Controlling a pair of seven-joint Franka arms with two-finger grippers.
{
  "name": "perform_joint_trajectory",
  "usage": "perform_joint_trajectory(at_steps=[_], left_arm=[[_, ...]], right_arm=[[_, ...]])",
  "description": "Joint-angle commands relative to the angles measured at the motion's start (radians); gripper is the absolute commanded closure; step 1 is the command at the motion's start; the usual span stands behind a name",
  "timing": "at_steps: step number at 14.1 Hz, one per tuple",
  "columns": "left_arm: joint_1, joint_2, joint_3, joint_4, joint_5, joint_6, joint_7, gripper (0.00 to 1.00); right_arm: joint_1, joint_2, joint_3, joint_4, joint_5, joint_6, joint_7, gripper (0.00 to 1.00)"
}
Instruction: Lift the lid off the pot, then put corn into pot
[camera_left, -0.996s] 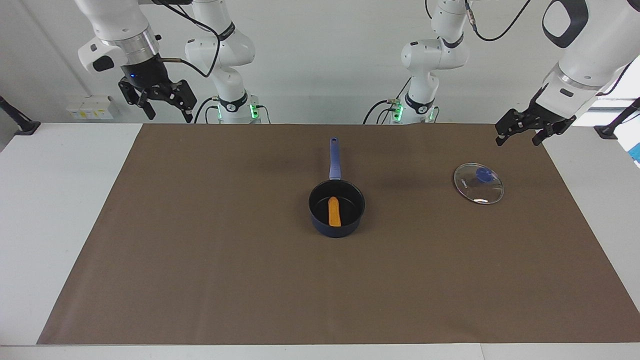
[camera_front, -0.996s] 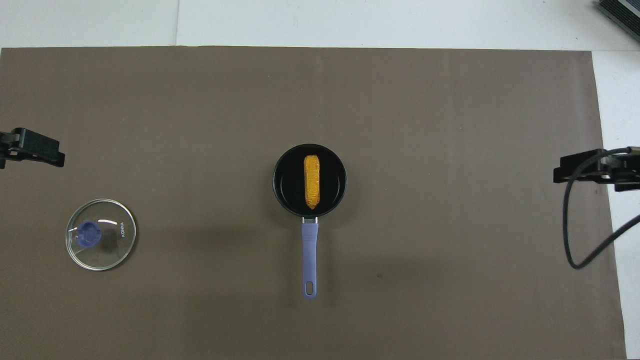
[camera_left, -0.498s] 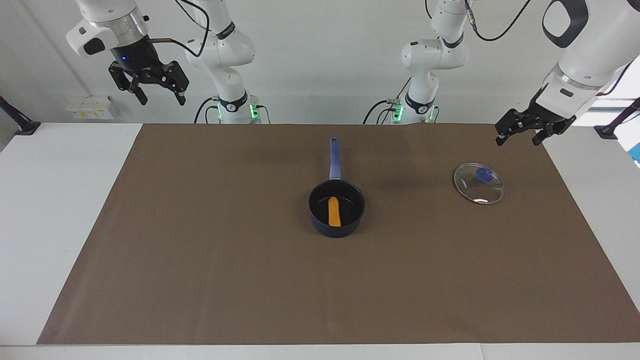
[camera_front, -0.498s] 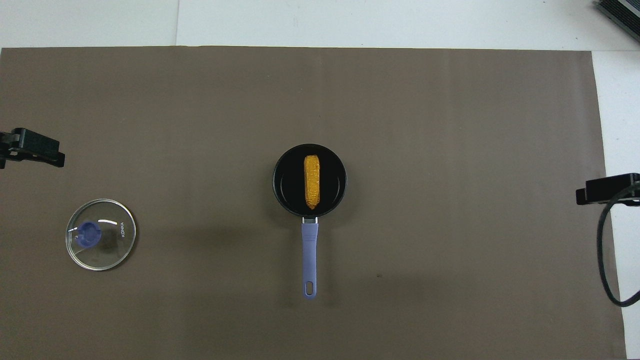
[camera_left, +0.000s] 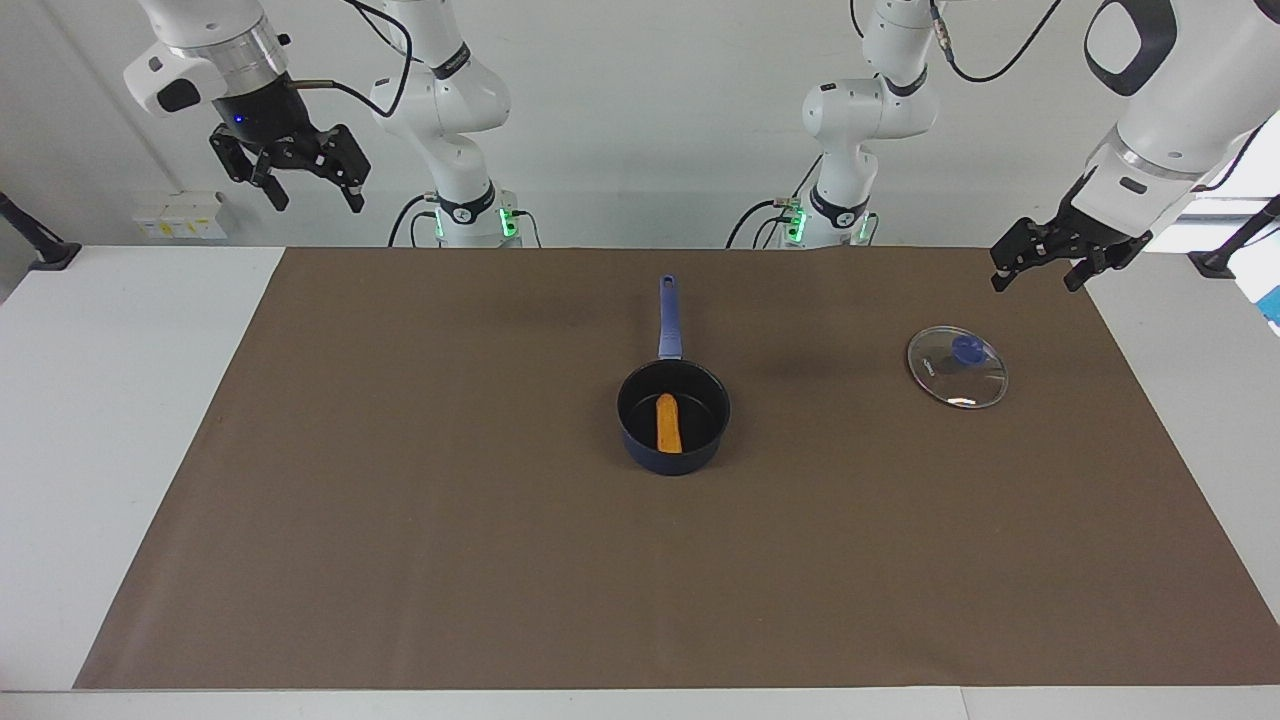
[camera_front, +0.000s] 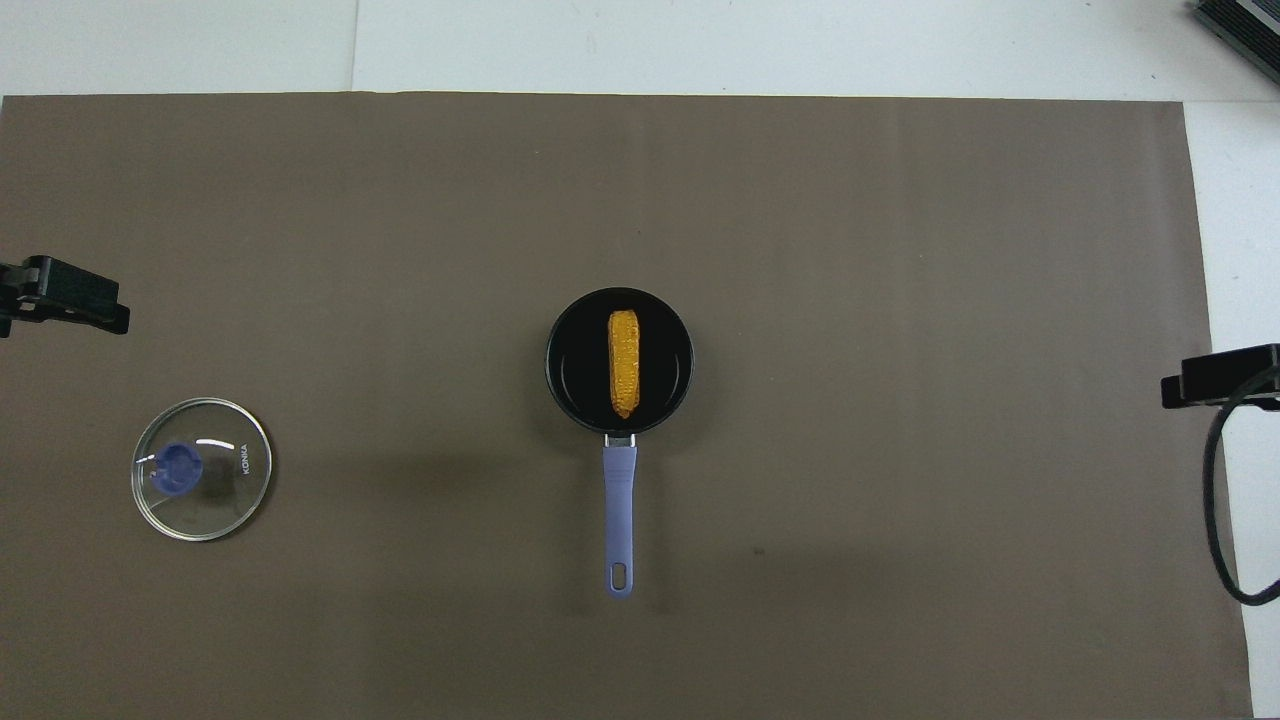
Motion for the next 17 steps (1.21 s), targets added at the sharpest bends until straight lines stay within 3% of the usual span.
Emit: perform_joint_trajectory(at_steps=[1,7,17], left_arm=[[0.006,-0.009,-0.003,-0.002,0.007,-0.014,0.0,0.0],[0.006,-0.009,-0.003,-0.002,0.007,-0.014,0.0,0.0],[0.006,-0.009,-0.003,-0.002,0.007,-0.014,0.0,0.0]], right_arm=[[-0.012,0.044,0.005,0.069,-0.011,-0.009,-0.048,0.0],[-0.006,0.052,0.009,0.051,-0.048,0.083,-0.114,0.0],[-0.009,0.044,0.008,0.048,-0.027,0.051,-0.111,0.0]])
